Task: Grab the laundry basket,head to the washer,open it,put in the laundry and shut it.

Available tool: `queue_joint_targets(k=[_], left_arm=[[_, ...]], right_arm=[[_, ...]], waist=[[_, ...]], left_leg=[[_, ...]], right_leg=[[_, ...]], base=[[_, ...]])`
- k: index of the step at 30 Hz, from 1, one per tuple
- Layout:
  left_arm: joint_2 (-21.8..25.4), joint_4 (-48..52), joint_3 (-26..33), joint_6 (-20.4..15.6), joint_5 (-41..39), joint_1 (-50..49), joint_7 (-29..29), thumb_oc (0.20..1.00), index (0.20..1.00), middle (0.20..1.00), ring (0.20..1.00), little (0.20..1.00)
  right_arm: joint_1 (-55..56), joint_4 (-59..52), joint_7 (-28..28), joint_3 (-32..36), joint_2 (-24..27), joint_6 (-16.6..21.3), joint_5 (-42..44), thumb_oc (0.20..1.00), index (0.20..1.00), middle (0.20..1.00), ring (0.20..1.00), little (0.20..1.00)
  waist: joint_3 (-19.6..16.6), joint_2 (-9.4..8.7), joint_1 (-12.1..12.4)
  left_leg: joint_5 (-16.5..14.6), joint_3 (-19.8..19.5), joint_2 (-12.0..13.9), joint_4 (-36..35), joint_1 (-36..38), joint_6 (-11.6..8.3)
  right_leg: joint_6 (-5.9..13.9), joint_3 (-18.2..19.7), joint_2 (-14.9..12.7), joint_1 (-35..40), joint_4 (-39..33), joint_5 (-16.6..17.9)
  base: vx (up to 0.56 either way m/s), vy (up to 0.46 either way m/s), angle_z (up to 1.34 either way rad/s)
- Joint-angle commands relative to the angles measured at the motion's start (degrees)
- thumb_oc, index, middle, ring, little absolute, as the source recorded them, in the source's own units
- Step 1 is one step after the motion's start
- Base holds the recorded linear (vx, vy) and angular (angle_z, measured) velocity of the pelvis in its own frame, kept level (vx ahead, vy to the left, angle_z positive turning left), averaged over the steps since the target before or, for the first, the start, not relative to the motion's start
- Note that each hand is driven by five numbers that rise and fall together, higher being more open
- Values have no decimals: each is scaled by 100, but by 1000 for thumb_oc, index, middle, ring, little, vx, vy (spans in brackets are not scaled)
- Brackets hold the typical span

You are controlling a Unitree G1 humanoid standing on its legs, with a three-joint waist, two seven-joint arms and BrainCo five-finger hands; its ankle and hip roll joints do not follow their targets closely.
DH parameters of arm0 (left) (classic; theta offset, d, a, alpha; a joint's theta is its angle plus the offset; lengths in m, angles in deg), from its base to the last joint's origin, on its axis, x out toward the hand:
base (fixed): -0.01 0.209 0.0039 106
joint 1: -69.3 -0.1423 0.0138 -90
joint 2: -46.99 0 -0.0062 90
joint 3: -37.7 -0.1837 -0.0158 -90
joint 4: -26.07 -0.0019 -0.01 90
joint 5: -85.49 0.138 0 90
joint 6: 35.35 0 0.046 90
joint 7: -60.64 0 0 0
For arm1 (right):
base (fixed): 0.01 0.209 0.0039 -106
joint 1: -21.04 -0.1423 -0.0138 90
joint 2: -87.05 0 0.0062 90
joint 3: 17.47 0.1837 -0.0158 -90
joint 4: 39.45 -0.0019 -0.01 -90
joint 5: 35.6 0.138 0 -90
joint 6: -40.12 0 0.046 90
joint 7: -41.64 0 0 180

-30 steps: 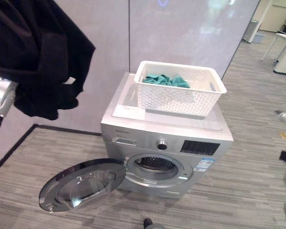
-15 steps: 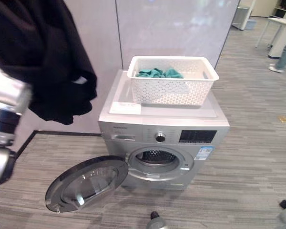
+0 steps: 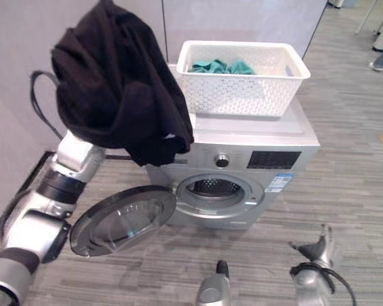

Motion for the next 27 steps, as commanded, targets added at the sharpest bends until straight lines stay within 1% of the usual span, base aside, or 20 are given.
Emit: queue_joint_targets(k=[1,2,3,4,5,7,9,10,11,12,13,15,16,19,23,24,26,27], left_arm=[[-110,457,136,-285,54,-50,-141,200,200,200,200,200],[-108,460,137,-283,55,-53,-141,200,200,200,200,200],[-152,556,94,-261,0,-136,-200,200,200,200,200,200],[-189,878,45,-260,-192,-436,-315,200,200,200,200,200],[-186,1032,-7,-244,-229,-534,-384,200,200,200,200,200],[-138,1255,-68,-224,-334,-702,-439,200,200,200,200,200],[-82,1480,-59,-220,-467,-895,-498,200,200,200,200,200],[-27,1585,-71,-205,-454,-966,-521,200,200,200,200,200],[10,1645,-60,-202,-456,-1041,-530,200,200,200,200,200],[23,1675,-53,-214,-494,-1118,-555,200,200,200,200,200],[28,1678,-49,-213,-495,-1123,-556,200,200,200,200,200],[144,1788,-6,-225,-571,-1217,-551,200,200,200,200,200],[169,1866,22,-224,-727,-1394,-608,200,200,200,200,200],[132,1904,63,-173,-973,-1811,-752,200,200,200,200,200],[134,1908,67,-172,-975,-1820,-754,200,200,200,200,200],[169,1897,-41,149,-1376,-3102,-1383,200,200,200,200,200],[175,1861,-103,208,-1414,-3260,-1478,200,200,200,200,200],[201,1801,-182,325,-1478,-3649,-1620,200,200,200,200,200]], right_arm=[[266,247,-48,-48,356,166,254,1000,1000,1000,1000,1000],[265,249,-47,-51,357,167,255,1000,1000,1000,1000,1000],[185,372,-107,-176,320,172,304,1000,1000,1000,1000,1000],[30,540,-191,-442,155,228,479,1000,1000,1000,1000,1000],[-58,585,-241,-566,73,244,536,1000,1000,1000,1000,1000],[-137,669,-316,-814,-42,323,669,1000,1000,1000,1000,1000],[-342,965,-352,-1099,-112,352,765,1000,1000,1000,1000,1000],[-371,1083,-386,-1218,-141,386,813,1000,1000,1000,1000,1000],[-375,1241,-462,-1352,-196,413,874,1000,1000,1000,1000,1000],[-440,1388,-528,-1492,-238,437,872,1000,1000,1000,1000,1000],[-449,1402,-525,-1500,-239,445,876,1000,1000,1000,1000,1000],[-402,1575,-619,-1678,-276,460,851,1000,1000,1000,1000,1000],[-257,1801,-683,-1730,-377,489,955,1000,1000,1000,1000,1000],[10,2018,-870,-1903,-528,589,1066,1000,1000,1000,1000,1000],[12,2022,-868,-1909,-528,594,1067,1000,1000,1000,1000,1000],[478,2746,-1180,-2037,-834,754,1199,1000,1000,1000,1000,1000],[509,2888,-1234,-2024,-860,776,1236,1000,1000,1000,1000,1000],[547,3203,-1272,-1954,-946,807,1404,1000,1000,1000,1000,1000]], waist=[[-765,260,246],[-768,260,244],[-801,281,317],[-858,311,479],[-877,335,562],[-920,309,717],[-947,263,939],[-944,239,1002],[-960,230,1054],[-951,235,1103],[-949,237,1091],[-916,228,1123],[-860,214,1136],[-762,211,1129],[-767,211,1124],[-610,252,1080],[-597,261,1073],[-544,281,1065]], left_leg=[[-362,-697,31,591,-539,537],[-361,-697,30,590,-540,536],[-270,-677,41,541,-622,502],[-47,-625,80,422,-771,456],[72,-579,117,360,-851,434],[237,-544,143,275,-989,379],[360,-398,234,325,-1208,254],[434,-380,295,371,-1276,212],[497,-347,388,400,-1319,148],[598,-304,497,412,-1388,38],[602,-312,505,415,-1388,30],[789,-341,691,425,-1512,-98],[1012,-400,861,358,-1610,-236],[1312,-514,1047,162,-1696,-370],[1321,-515,1048,150,-1692,-373],[1736,-588,1254,-356,-1643,-541],[1761,-606,1270,-404,-1626,-550],[1839,-670,1292,-522,-1606,-580]], right_leg=[[472,72,-548,74,1476,-1066],[472,73,-549,72,1479,-1068],[471,-24,-531,191,1490,-1218],[435,-143,-477,370,1608,-1391],[420,-213,-431,444,1703,-1479],[395,-306,-335,631,1719,-1631],[383,-671,-370,1047,1336,-1858],[376,-754,-354,1101,1243,-1904],[346,-819,-311,1167,1125,-2024],[332,-941,-252,1269,958,-2146],[325,-952,-240,1284,940,-2140],[256,-1062,-81,1378,725,-2264],[188,-1181,129,1439,527,-2384],[94,-1227,395,1433,349,-2467],[90,-1229,399,1434,344,-2465],[4,-1202,693,1466,52,-2432],[-4,-1190,722,1476,13,-2423],[-27,-1121,767,1448,-4,-2410]], base=[[-163,-53,17],[-116,-48,32],[-182,-110,28],[-252,-155,15],[-251,-169,-6],[-171,-160,-20],[-174,-217,-24],[-147,-258,-51],[-132,-292,-65],[-90,-211,-46],[-112,-212,-23],[-149,-252,-12],[-191,-299,-21],[-153,-202,-14],[-57,-52,-34],[-193,-171,-57],[-116,-97,-38],[-40,-17,-10]])
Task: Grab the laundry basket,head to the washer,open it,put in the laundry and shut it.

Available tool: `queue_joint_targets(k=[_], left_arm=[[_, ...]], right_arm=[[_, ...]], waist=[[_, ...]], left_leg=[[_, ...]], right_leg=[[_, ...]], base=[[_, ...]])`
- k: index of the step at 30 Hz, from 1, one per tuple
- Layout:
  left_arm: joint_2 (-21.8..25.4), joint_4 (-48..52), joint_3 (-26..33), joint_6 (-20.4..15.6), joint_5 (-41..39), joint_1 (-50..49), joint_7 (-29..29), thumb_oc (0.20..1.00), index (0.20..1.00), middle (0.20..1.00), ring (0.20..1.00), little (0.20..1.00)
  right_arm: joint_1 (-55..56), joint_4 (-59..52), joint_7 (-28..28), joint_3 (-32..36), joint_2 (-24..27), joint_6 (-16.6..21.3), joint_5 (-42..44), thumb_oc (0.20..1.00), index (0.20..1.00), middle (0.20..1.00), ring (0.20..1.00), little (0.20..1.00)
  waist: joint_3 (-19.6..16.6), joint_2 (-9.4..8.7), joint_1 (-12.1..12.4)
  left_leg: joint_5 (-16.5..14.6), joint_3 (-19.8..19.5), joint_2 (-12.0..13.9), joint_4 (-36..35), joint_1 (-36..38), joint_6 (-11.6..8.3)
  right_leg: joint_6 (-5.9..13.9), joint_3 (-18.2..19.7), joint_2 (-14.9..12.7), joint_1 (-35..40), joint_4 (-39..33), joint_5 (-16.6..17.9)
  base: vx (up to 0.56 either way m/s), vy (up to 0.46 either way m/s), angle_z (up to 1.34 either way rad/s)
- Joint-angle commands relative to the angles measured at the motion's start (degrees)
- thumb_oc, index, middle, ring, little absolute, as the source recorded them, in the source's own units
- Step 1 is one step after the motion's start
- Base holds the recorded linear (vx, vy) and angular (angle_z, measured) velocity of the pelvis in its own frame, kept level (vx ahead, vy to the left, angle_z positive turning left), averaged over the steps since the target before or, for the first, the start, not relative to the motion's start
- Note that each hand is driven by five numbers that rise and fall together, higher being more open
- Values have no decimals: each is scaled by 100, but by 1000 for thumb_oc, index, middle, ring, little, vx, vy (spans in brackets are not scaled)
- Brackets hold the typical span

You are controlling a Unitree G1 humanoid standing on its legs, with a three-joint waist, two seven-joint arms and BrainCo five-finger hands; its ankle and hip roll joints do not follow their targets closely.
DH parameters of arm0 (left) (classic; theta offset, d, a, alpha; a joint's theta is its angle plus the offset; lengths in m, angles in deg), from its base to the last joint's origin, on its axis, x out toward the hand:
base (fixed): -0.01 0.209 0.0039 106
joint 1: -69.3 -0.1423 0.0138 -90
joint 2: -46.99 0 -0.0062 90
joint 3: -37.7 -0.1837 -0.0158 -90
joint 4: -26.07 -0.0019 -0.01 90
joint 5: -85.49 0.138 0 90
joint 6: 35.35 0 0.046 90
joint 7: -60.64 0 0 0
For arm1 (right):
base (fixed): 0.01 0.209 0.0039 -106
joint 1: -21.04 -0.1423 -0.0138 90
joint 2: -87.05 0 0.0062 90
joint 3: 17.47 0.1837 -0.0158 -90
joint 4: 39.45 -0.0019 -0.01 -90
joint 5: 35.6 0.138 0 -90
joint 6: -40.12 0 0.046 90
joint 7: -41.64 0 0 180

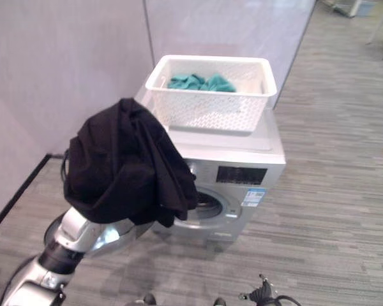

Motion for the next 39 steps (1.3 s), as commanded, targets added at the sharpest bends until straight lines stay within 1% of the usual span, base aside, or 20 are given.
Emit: queue_joint_targets(k=[1,2,3,4,6,7,8,9,11,14,22,23,28,29,31,32,33,37,38,39], left_arm=[[266,-130,-72,118,-239,326,-461,200,200,200,200,200],[278,-167,-86,135,-221,183,-513,200,200,200,200,200],[278,-167,-86,134,-221,181,-514,200,200,200,200,200],[260,-260,-131,163,-164,16,-558,200,200,200,200,200],[201,-428,-187,177,-159,-59,-555,200,200,200,200,200],[198,-431,-187,176,-159,-54,-555,200,200,200,200,200],[213,-549,-174,172,-148,-193,-584,200,200,200,200,200],[229,-572,-178,179,-181,-300,-633,200,200,200,200,200],[275,-582,-206,200,-172,-374,-693,200,200,200,200,200],[330,-639,-183,298,-256,-705,-845,200,200,200,200,200],[331,-634,-261,356,-232,-714,-837,200,200,200,200,200],[314,-651,-280,346,-238,-691,-820,200,200,200,200,200],[160,-878,-491,220,-378,-364,-659,200,200,200,200,200],[157,-886,-492,216,-378,-354,-660,200,200,200,200,200],[48,-1123,-588,134,-521,-114,-502,200,200,200,200,200],[25,-1208,-603,107,-537,-39,-441,200,200,200,200,200],[23,-1212,-604,104,-537,-35,-442,200,200,200,200,200],[-115,-1589,-604,26,-564,220,-218,200,200,200,200,200],[-136,-1606,-598,1,-556,259,-168,200,200,200,200,200],[-175,-1678,-572,-47,-540,371,-75,200,200,200,200,200]], right_arm=[[-68,670,-300,-49,-128,106,457,1000,1000,1000,1000,1000],[-75,835,-321,6,-155,150,587,1000,1000,1000,1000,1000],[-76,841,-320,4,-156,154,589,1000,1000,1000,1000,1000],[-90,1038,-332,79,-162,202,780,1000,1000,1000,1000,1000],[-131,1106,-345,83,-117,240,882,1000,1000,1000,1000,1000],[-135,1107,-345,85,-115,240,882,1000,1000,1000,1000,1000],[-218,1178,-339,33,-44,269,828,1000,1000,1000,1000,1000],[-247,1209,-343,15,-33,268,793,1000,1000,1000,1000,1000],[-269,1242,-351,17,-25,270,773,1000,1000,1000,1000,1000],[-354,1222,-402,33,-10,268,843,1000,1000,1000,1000,1000],[-556,1079,-449,-165,-81,238,953,1000,1000,1000,1000,1000],[-589,1037,-455,-194,-67,231,946,1000,1000,1000,1000,1000],[-884,924,-377,-351,35,231,957,1000,1000,1000,1000,1000],[-890,925,-377,-349,36,231,958,1000,1000,1000,1000,1000],[-974,841,-323,-438,107,223,983,1000,1000,1000,1000,1000],[-983,816,-298,-451,116,225,1000,1000,1000,1000,1000,1000],[-984,817,-298,-450,116,224,1000,1000,1000,1000,1000,1000],[-956,722,-151,-408,139,240,1136,1000,1000,1000,1000,1000],[-943,709,-117,-399,138,236,1169,1000,1000,1000,1000,1000],[-955,680,-41,-380,140,254,1240,1000,1000,1000,1000,1000]], waist=[[91,77,-54],[114,75,-44],[112,75,-45],[144,68,-16],[249,37,24],[237,45,20],[316,34,66],[354,33,83],[370,29,82],[410,45,135],[457,128,159],[490,145,149],[1013,234,41],[1009,236,50],[1366,162,5],[1445,127,-17],[1436,127,-15],[1673,-46,-6],[1706,-87,-6],[1783,-112,10]], left_leg=[[509,-266,146,217,-847,243],[523,-393,129,162,-850,222],[525,-393,129,158,-849,222],[532,-746,79,137,-907,185],[484,-1260,-7,217,-1012,121],[496,-1267,-2,220,-1038,124],[403,-1769,-96,299,-1157,100],[376,-1874,-118,324,-1197,106],[373,-1872,-121,368,-1251,105],[406,-1544,-74,475,-1378,139],[344,-1192,-107,548,-1357,160],[338,-1138,-100,559,-1351,163],[315,-913,46,729,-1556,205],[312,-907,50,737,-1569,205],[311,-896,171,956,-1940,227],[327,-898,208,1004,-2071,232],[325,-898,209,1010,-2086,232],[506,-1026,282,1089,-2710,219],[434,-1107,265,1102,-2765,152],[530,-1195,284,1118,-3030,132]], right_leg=[[212,-99,-226,212,888,-920],[211,-45,-210,178,880,-919],[211,-45,-209,176,881,-920],[199,47,-192,99,871,-880],[189,131,-223,29,907,-882],[188,126,-215,12,897,-863],[180,197,-233,-98,945,-855],[171,214,-234,-122,964,-861],[162,200,-236,-131,973,-866],[142,94,-236,-66,897,-845],[191,3,-362,-69,966,-879],[197,30,-378,-116,1006,-878],[172,289,-420,-872,1506,-869],[170,299,-419,-895,1523,-875],[116,405,-353,-1534,1975,-889],[106,416,-328,-1731,2083,-884],[106,418,-329,-1748,2092,-887],[57,276,-241,-2417,2402,-910],[81,277,-257,-2475,2497,-1052],[48,179,-252,-2743,2684,-1102]], base=[[-56,-18,8],[-28,-7,3],[-46,-5,-14],[-47,-7,-15],[-48,-6,-9],[-50,-6,-2],[-42,1,1],[-36,-1,6],[-5,3,3],[22,31,-12],[22,12,-4],[-48,31,-18],[-151,9,-30],[-159,-28,-29],[-280,-77,-16],[-211,-74,-15],[-132,-62,-21],[-128,-106,-17],[-68,-117,0],[-53,-120,5]])
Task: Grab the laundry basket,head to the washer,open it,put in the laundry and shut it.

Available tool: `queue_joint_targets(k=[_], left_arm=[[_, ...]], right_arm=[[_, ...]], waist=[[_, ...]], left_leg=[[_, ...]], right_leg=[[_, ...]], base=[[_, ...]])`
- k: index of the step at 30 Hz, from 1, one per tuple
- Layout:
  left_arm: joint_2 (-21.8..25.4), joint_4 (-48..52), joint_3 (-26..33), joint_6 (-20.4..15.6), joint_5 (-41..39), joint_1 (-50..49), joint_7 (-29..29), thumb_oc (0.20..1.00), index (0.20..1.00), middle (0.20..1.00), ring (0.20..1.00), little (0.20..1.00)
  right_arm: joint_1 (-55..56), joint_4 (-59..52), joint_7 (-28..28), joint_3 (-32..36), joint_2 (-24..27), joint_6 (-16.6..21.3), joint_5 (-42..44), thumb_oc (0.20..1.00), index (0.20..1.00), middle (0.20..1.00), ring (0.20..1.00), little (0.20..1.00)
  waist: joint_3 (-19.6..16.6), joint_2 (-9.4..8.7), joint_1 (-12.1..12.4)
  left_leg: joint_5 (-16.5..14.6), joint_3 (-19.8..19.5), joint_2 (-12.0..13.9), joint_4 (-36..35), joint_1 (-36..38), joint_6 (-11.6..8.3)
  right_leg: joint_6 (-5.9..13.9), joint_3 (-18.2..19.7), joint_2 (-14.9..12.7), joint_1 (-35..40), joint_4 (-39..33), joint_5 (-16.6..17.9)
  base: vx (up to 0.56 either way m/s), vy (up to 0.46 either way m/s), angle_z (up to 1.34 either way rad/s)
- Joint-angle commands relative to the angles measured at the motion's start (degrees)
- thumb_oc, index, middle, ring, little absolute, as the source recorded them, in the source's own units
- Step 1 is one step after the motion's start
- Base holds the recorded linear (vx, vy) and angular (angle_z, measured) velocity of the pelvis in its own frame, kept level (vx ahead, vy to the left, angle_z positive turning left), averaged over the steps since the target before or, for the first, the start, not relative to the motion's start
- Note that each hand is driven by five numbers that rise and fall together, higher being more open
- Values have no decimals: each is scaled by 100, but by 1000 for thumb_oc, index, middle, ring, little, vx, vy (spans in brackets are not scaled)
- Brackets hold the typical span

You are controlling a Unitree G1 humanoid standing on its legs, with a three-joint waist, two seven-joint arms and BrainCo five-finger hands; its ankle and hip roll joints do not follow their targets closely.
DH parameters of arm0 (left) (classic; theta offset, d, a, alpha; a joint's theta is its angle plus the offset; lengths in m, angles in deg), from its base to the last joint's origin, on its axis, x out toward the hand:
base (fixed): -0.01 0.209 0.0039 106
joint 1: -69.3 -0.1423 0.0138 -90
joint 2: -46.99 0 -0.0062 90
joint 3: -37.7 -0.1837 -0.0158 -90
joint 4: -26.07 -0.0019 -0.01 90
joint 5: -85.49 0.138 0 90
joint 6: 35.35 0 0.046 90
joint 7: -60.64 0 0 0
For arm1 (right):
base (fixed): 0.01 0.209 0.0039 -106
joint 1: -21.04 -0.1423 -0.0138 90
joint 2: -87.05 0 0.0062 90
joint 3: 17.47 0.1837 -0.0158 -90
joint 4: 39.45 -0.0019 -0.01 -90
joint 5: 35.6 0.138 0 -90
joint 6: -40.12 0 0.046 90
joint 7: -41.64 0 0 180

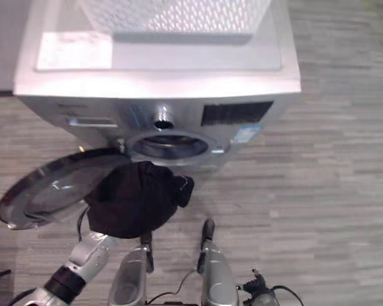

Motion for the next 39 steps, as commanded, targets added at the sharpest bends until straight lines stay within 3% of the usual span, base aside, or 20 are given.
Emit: queue_joint_targets(k=[1,10,19,28,39], left_arm=[[-194,362,31,-505,-41,171,144,200,200,200,200,200],[-491,186,108,-717,-10,981,593,200,200,200,200,200],[-977,-746,218,-1038,1,2505,1333,200,200,200,200,200],[-877,-1053,537,-1278,104,3419,1802,200,200,200,200,200],[-941,-1518,690,-1443,300,4588,2428,200,200,200,200,200]], right_arm=[[289,-229,264,-131,35,12,284,1000,1000,1000,1000,1000],[-90,-813,577,-236,92,78,462,1000,1000,1000,1000,1000],[-277,-1828,785,-402,140,192,667,1000,1000,1000,1000,1000],[-341,-2688,862,-482,230,326,668,1000,1000,1000,1000,1000],[-438,-3830,842,-564,490,570,845,1000,1000,1000,1000,1000]], waist=[[-368,85,9],[-290,38,40],[-269,-225,-182],[-413,-323,-395],[-662,-480,-587]], left_leg=[[839,-67,12,-277,-777,219],[1121,-194,89,-371,-1550,88],[1110,-333,55,-79,-2435,99],[970,-484,45,485,-3588,152],[1001,-609,179,701,-4686,53]], right_leg=[[190,-410,-412,-447,1812,-1426],[122,-630,-446,-1275,2233,-1522],[67,-616,-557,-2125,2764,-1612],[7,-576,-705,-3193,3474,-1778],[-36,-656,-785,-4202,3978,-1923]], base=[[-103,-103,7],[-57,-38,15],[-19,-6,2],[-16,7,7],[0,-14,3]])
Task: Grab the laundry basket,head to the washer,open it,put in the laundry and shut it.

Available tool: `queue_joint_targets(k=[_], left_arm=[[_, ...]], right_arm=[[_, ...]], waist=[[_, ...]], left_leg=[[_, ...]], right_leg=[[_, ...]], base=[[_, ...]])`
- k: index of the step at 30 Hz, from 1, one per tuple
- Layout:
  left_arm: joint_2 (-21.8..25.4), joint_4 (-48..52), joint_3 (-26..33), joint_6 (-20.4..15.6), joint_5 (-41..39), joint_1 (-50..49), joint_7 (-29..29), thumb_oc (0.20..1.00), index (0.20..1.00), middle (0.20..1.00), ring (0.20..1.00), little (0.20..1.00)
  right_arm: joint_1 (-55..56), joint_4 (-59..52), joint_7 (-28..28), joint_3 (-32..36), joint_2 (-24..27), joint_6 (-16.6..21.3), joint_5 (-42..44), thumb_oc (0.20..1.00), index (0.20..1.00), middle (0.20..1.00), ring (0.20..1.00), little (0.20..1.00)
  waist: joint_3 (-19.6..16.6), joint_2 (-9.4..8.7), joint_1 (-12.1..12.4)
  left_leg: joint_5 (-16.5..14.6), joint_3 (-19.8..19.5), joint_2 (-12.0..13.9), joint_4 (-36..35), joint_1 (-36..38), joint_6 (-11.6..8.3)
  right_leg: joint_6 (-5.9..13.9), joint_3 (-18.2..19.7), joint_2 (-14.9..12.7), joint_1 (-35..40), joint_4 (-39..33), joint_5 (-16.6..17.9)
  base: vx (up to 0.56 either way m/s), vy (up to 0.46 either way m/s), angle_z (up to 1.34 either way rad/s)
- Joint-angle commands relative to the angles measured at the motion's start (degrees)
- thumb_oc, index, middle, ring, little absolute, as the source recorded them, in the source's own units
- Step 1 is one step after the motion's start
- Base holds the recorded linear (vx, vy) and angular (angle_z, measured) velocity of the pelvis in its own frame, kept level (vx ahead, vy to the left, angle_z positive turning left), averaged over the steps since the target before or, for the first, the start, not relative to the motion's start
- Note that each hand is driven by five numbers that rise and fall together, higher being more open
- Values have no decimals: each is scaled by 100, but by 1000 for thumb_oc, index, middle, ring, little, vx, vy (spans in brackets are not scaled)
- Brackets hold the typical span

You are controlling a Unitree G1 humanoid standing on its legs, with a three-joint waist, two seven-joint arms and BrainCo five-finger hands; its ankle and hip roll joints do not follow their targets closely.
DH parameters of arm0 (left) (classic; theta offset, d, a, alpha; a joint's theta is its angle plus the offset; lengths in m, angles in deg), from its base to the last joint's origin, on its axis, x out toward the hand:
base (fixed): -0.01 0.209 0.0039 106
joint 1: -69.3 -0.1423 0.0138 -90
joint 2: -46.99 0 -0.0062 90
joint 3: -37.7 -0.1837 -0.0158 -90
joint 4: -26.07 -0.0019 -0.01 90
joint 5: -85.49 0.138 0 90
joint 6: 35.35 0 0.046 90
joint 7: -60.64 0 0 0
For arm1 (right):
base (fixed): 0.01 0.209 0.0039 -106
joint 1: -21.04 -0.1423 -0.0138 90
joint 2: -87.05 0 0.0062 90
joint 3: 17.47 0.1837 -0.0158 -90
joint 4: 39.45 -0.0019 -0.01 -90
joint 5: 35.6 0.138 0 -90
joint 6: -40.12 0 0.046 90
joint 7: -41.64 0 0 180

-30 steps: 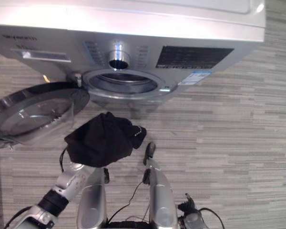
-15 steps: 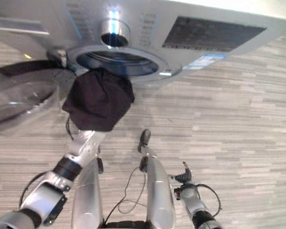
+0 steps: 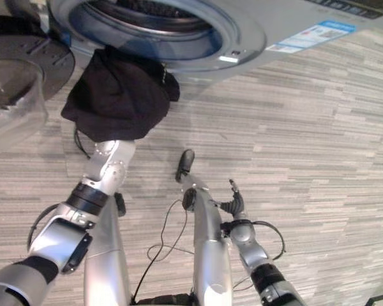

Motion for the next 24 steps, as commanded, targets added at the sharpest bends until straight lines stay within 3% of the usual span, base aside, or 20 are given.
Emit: queue_joint_targets(k=[1,17,24], left_arm=[[-211,-268,-68,-506,264,586,140,200,200,200,200,200],[646,-1245,-286,-528,-150,2594,332,200,200,200,200,200],[796,-1978,-361,-563,-930,3488,212,200,200,200,200,200]], right_arm=[[639,-180,10,-57,228,126,186,1000,1000,1000,1000,1000],[544,-696,-25,177,612,179,432,1000,1000,1000,1000,1000],[529,-903,-76,264,734,158,622,1000,1000,1000,1000,1000]], waist=[[-928,257,-138],[-1122,259,-310],[-1167,335,-341]], left_leg=[[946,224,180,-944,-653,118],[716,-11,69,-424,-1586,314],[572,-40,-12,-212,-1897,390]], right_leg=[[280,-161,-416,-235,1493,-1274],[251,-44,-483,-948,1960,-1480],[230,60,-447,-1213,2074,-1579]], base=[[0,0,0],[19,-1,1],[50,0,-1]])
